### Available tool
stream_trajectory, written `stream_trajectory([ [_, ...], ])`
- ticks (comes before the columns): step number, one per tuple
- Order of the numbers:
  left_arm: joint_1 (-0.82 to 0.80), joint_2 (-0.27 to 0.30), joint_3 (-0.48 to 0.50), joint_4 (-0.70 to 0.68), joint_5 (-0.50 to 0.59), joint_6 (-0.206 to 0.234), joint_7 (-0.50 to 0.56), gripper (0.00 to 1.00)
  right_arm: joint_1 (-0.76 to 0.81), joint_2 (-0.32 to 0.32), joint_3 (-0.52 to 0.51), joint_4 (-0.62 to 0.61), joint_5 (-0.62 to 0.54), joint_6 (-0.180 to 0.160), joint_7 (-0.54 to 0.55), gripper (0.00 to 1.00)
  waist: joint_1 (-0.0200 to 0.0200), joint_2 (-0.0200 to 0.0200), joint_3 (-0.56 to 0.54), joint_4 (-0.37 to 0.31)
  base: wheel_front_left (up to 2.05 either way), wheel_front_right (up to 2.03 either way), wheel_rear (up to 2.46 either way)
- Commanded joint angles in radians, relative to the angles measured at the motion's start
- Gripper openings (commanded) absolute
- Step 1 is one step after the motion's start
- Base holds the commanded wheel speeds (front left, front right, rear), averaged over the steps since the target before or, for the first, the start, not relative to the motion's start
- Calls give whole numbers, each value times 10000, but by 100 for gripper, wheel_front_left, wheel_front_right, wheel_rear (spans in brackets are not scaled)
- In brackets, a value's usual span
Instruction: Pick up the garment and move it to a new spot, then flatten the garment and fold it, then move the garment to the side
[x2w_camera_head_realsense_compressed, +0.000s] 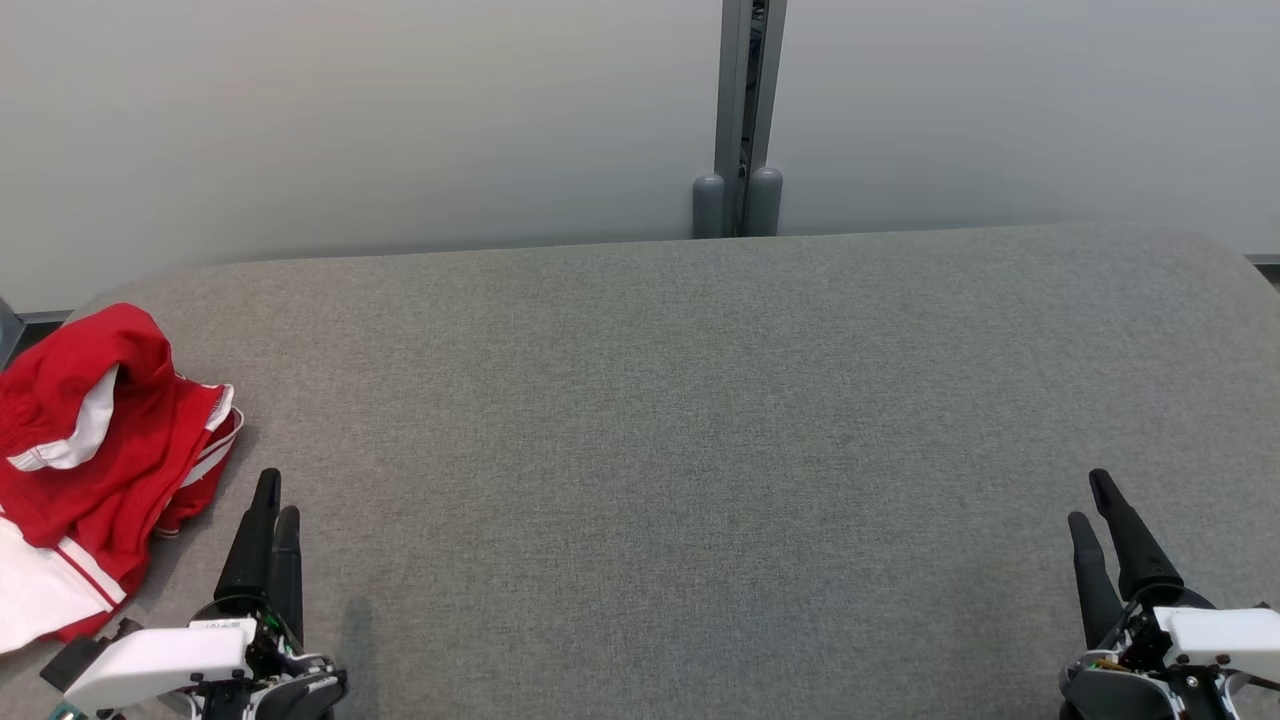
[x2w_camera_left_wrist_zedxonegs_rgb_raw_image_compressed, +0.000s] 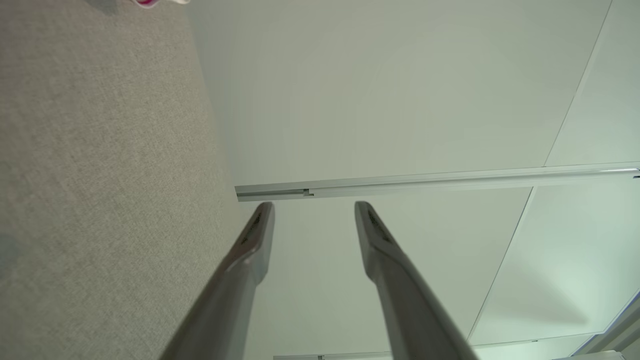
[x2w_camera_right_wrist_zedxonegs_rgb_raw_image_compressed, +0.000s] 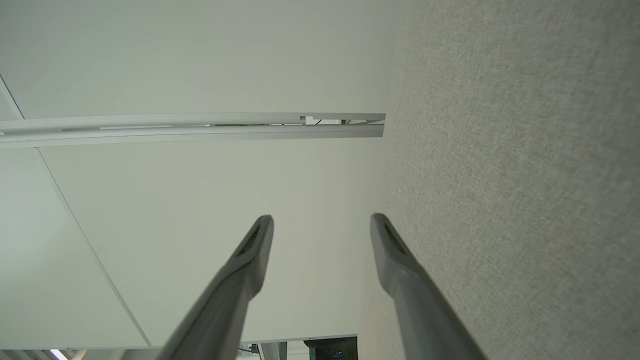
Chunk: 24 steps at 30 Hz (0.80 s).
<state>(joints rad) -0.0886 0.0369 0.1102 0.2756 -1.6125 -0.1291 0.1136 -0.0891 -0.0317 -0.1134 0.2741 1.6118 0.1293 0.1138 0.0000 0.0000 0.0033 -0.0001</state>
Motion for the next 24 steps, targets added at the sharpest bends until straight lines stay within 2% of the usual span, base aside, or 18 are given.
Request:
stream_trajectory([
  [1, -78, 24, -26, -45, 25, 0, -79, 100, -62, -39, 27, -104, -49, 8, -46, 100, 0, 0, 5, -1, 0, 0, 0],
  [5, -111, 59, -130, 26, 363, -2, -290, 100, -57, -139, 184, -181, -288, 8, -274, 100, 0, 0, 15, -1, 0, 0, 0],
  [9, -151, 68, -124, 105, 1154, -3, -489, 100, -92, -281, 329, -179, -825, 9, -491, 100, 0, 0, 32, -3, 0, 0, 0],
  [24, -210, 71, -337, 362, 4575, 368, -1159, 100, -181, -360, 598, -23, -4055, 11, -1163, 100, 0, 0, 114, -6, 0, 0, 0],
])
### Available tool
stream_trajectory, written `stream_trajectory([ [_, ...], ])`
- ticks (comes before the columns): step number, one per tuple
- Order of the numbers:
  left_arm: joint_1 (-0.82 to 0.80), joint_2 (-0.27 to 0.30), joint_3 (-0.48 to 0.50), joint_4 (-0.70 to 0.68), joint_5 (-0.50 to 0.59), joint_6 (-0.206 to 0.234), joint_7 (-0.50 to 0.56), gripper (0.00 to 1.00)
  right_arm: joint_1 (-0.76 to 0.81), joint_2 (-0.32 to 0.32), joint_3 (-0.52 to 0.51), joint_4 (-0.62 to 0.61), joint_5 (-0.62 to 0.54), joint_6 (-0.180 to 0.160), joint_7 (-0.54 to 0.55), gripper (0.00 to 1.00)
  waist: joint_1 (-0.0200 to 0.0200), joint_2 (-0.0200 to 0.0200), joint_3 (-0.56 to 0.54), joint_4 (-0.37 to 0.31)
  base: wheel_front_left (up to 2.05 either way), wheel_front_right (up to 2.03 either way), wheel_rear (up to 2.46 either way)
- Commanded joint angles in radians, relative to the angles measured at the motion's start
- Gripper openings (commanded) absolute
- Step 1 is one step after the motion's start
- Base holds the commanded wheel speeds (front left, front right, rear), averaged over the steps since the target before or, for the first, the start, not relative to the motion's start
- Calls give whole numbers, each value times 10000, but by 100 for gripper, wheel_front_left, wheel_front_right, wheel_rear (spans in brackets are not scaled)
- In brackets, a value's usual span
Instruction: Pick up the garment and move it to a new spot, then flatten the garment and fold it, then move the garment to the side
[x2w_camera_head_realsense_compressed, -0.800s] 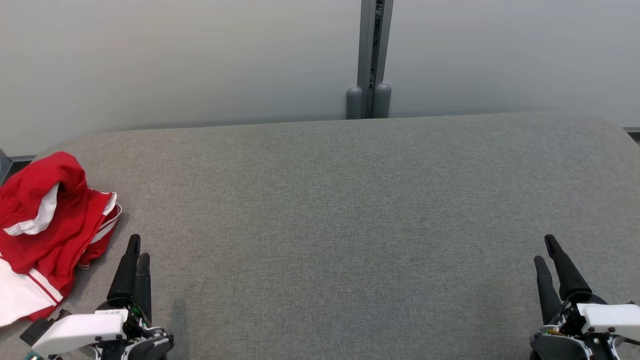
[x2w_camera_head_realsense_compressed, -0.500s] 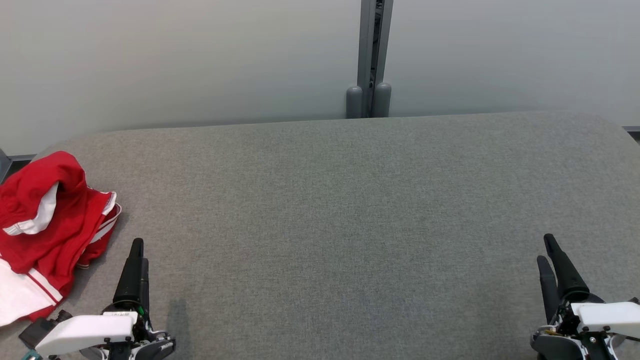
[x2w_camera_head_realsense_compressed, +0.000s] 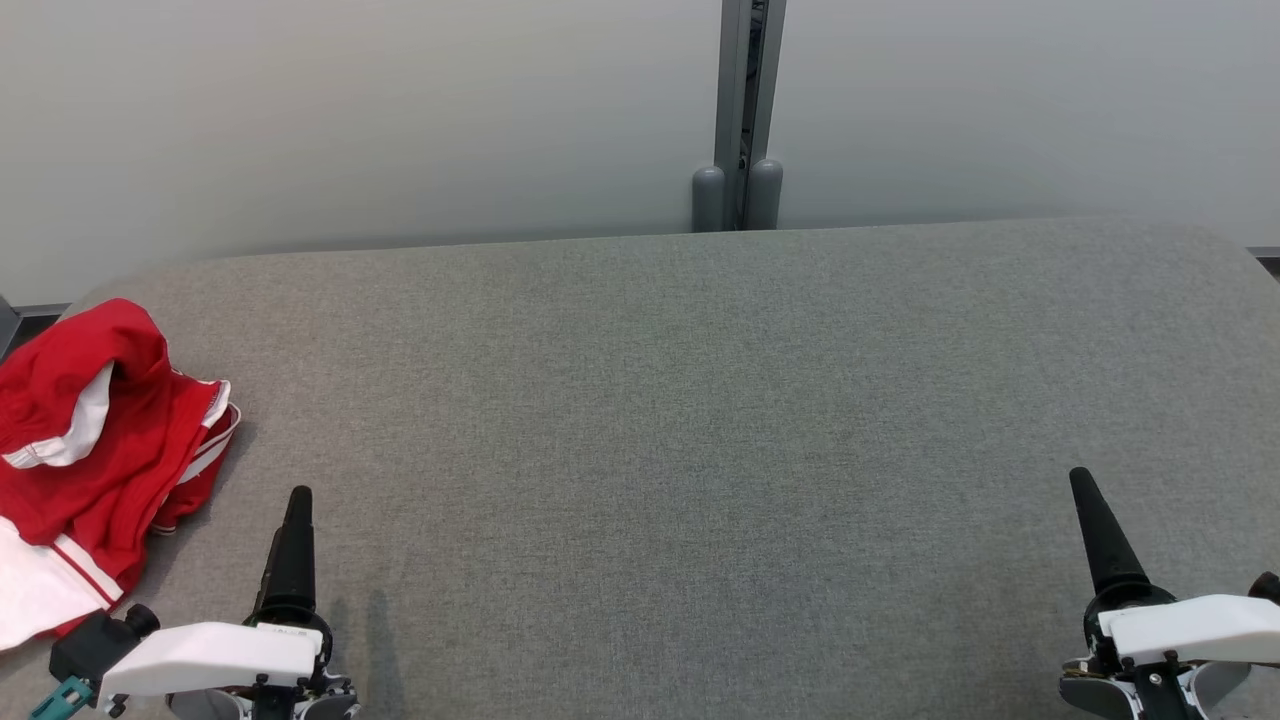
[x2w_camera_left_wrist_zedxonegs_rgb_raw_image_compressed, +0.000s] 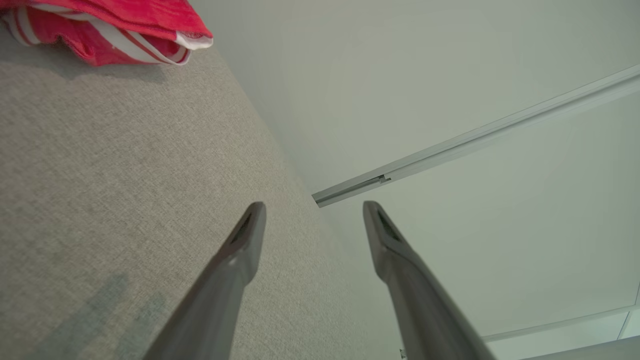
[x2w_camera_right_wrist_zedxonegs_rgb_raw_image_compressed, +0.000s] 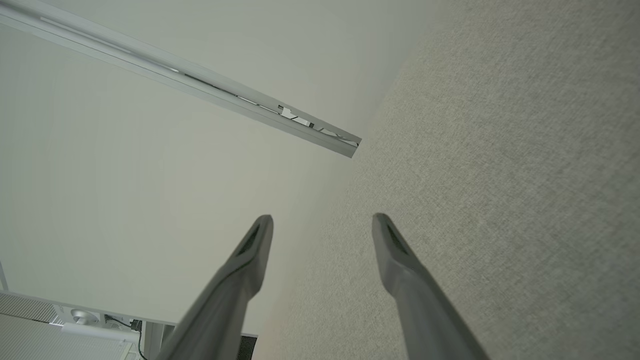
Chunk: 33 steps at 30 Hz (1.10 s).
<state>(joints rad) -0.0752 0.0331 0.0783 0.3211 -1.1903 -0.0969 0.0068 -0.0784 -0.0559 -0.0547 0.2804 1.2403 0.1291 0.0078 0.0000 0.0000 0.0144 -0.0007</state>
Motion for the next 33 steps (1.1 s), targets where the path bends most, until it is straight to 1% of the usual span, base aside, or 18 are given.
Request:
stream_trajectory([
  [1, -344, 111, -38, -62, 546, 84, -129, 100, -294, -121, 32, -68, -538, 13, -145, 100, 0, 0, 6, 1, 0, 0, 0],
  [6, -346, 117, -137, 95, 1482, 231, -328, 100, -313, -165, 218, 104, -1525, 14, -342, 100, 0, 0, 17, 6, 0, 0, 0],
  [7, -346, 117, -137, 95, 1482, 231, -328, 100, -313, -165, 218, 104, -1525, 14, -342, 100, 0, 0, 17, 6, 0, 0, 0],
  [15, -365, 128, -218, 200, 2814, 449, -626, 100, -356, -177, 292, 221, -2808, 15, -637, 100, 0, 0, 48, 26, 0, 0, 0],
  [20, -381, 134, -228, 177, 3546, 665, -798, 100, -385, -168, 241, 194, -3551, 16, -810, 100, 0, 0, 65, 38, 0, 0, 0],
  [22, -367, 138, -188, 159, 3993, 825, -896, 100, -391, -156, 158, 199, -4017, 16, -912, 100, 0, 0, 72, 41, 0, 0, 0],
  [33, -301, 148, -236, 308, 5489, 1088, -1240, 100, -386, -108, 147, 311, -5500, 17, -1249, 100, 0, 0, 81, 55, 0, 0, 0],
])
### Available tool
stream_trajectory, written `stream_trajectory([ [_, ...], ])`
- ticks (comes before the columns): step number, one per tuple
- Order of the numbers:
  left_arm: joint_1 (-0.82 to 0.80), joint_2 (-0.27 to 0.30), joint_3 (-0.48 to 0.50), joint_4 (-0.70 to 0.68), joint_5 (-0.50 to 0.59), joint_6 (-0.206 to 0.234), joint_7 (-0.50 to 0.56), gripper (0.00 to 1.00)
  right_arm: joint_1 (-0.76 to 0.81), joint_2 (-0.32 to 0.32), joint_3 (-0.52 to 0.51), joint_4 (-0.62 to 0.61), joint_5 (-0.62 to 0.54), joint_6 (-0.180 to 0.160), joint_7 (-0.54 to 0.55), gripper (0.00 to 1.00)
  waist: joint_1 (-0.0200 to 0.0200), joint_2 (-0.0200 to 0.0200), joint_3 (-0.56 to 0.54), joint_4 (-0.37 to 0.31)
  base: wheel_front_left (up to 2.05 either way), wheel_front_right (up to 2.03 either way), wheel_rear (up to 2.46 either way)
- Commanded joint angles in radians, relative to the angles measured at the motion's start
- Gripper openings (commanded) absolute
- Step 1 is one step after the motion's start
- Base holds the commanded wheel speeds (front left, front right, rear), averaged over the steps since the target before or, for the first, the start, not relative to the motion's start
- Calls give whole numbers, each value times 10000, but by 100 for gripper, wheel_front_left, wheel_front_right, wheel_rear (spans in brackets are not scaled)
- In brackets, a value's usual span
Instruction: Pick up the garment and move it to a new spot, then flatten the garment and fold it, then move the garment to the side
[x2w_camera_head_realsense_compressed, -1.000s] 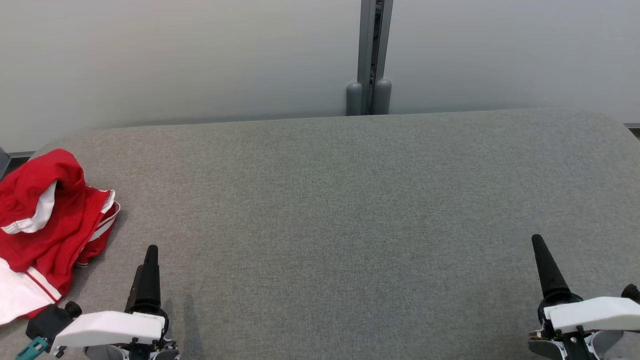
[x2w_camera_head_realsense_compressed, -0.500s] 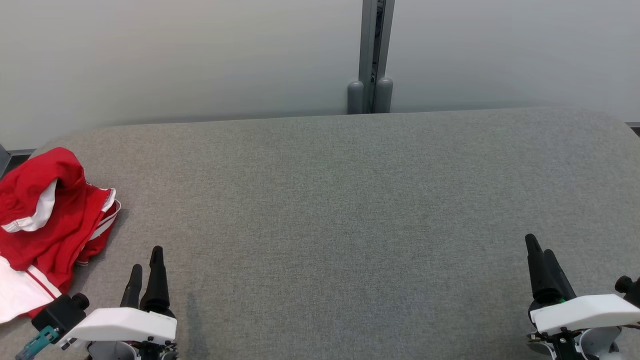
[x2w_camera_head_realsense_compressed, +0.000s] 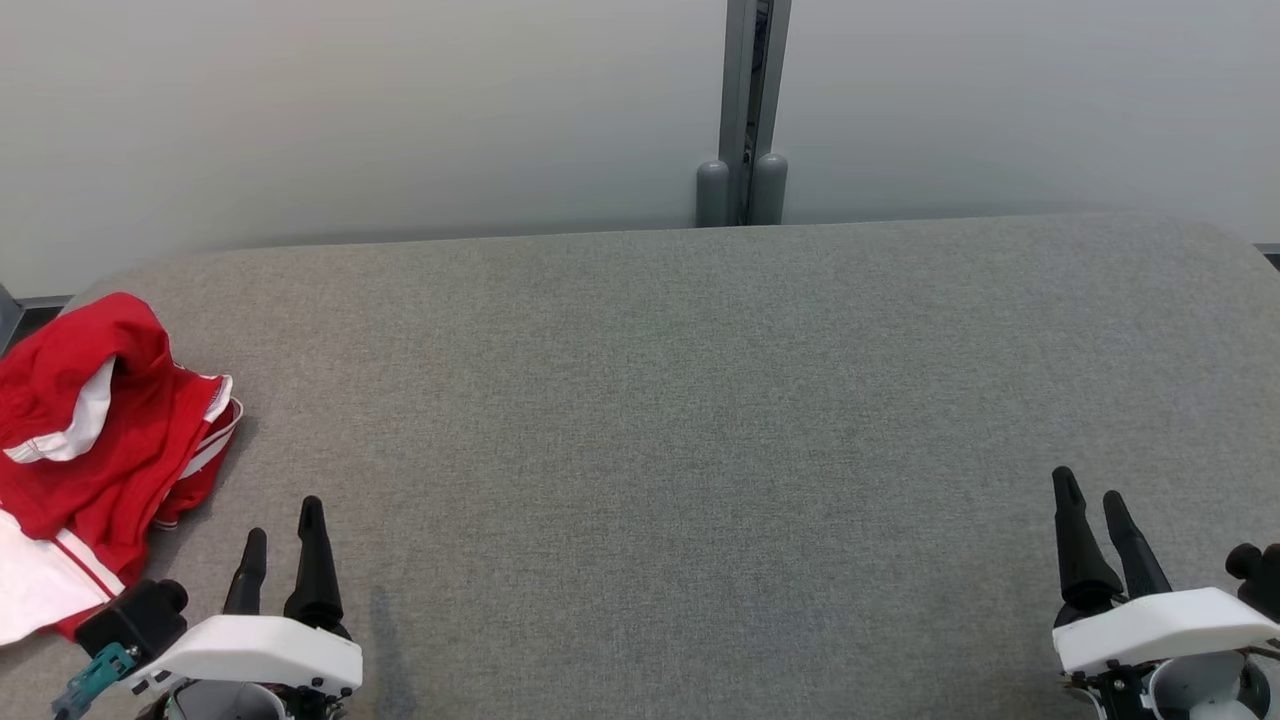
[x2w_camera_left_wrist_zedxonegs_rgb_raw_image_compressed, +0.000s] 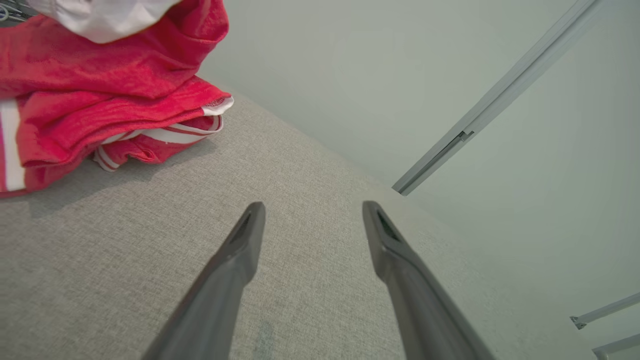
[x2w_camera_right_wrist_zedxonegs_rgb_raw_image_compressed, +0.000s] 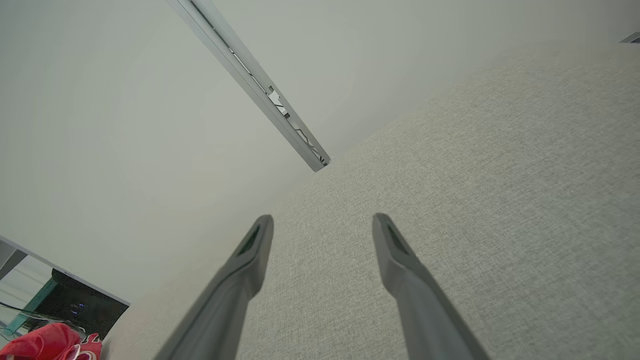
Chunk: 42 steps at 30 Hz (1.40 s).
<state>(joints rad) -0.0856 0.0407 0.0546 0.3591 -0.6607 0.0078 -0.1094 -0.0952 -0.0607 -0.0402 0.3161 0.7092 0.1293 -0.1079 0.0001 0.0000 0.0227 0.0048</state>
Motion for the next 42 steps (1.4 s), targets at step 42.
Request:
stream_trajectory([
  [42, 8, 231, -543, 746, 4458, 834, -1080, 100, -216, -86, 291, 616, -4559, 20, -1111, 100, -1, 0, -87, 1, 0, 0, 0],
])
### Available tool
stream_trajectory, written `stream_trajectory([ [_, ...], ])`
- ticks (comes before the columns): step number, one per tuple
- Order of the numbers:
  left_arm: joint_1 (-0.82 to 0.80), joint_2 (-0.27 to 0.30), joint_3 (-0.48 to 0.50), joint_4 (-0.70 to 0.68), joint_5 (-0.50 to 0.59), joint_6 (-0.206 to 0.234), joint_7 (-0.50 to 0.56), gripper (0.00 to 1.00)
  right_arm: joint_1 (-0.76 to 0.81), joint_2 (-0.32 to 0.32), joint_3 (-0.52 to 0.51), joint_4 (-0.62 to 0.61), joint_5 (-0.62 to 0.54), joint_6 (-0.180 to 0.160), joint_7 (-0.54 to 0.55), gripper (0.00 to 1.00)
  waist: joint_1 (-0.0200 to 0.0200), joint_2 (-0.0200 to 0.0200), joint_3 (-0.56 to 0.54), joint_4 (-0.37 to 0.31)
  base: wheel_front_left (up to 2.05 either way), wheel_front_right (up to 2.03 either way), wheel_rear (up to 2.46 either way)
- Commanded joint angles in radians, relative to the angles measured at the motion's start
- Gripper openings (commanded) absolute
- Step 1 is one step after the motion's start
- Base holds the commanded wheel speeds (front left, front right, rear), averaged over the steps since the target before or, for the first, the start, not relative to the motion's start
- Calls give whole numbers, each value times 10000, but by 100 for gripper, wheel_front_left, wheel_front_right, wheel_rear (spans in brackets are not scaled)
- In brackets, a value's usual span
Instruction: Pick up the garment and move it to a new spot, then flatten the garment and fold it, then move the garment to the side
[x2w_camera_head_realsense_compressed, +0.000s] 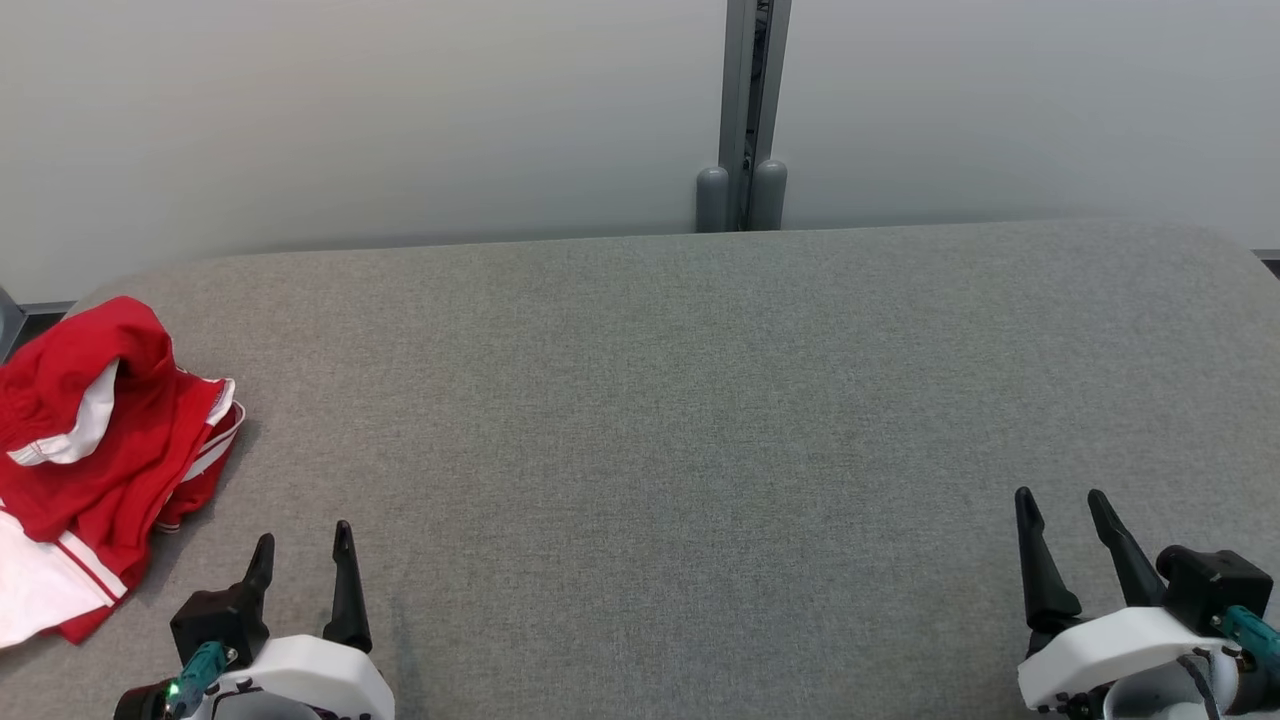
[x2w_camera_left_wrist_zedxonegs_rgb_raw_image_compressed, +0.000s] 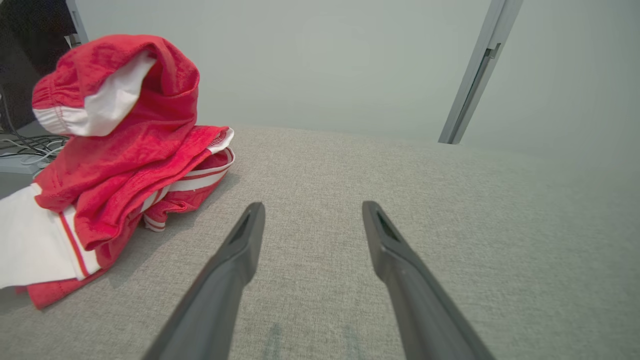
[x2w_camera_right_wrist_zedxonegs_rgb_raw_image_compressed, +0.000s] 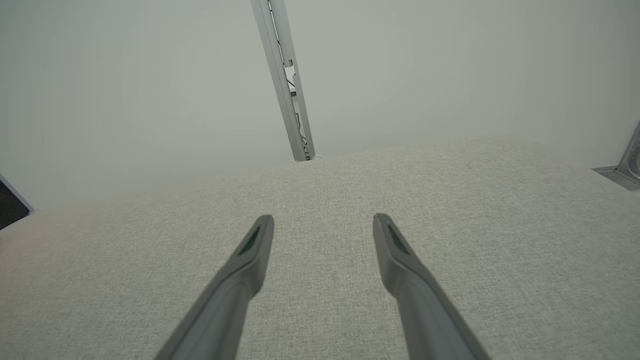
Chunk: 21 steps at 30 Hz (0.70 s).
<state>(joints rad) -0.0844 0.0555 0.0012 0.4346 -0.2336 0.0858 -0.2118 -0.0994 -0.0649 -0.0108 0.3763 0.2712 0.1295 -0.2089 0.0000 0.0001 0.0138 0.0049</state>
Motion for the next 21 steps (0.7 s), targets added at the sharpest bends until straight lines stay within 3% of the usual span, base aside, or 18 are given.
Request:
stream_trajectory([
  [1, -3, 80, -22, 3, 264, 72, -84, 100, -175, -39, -6, 28, -259, 18, -114, 100, 0, -1, 7, 1, 0, 0, 0],
  [21, -47, 52, -65, 162, 1683, 291, -448, 100, -129, -3, 18, 120, -1660, 19, -487, 100, 0, -1, 89, 279, 0, 0, 0],
])
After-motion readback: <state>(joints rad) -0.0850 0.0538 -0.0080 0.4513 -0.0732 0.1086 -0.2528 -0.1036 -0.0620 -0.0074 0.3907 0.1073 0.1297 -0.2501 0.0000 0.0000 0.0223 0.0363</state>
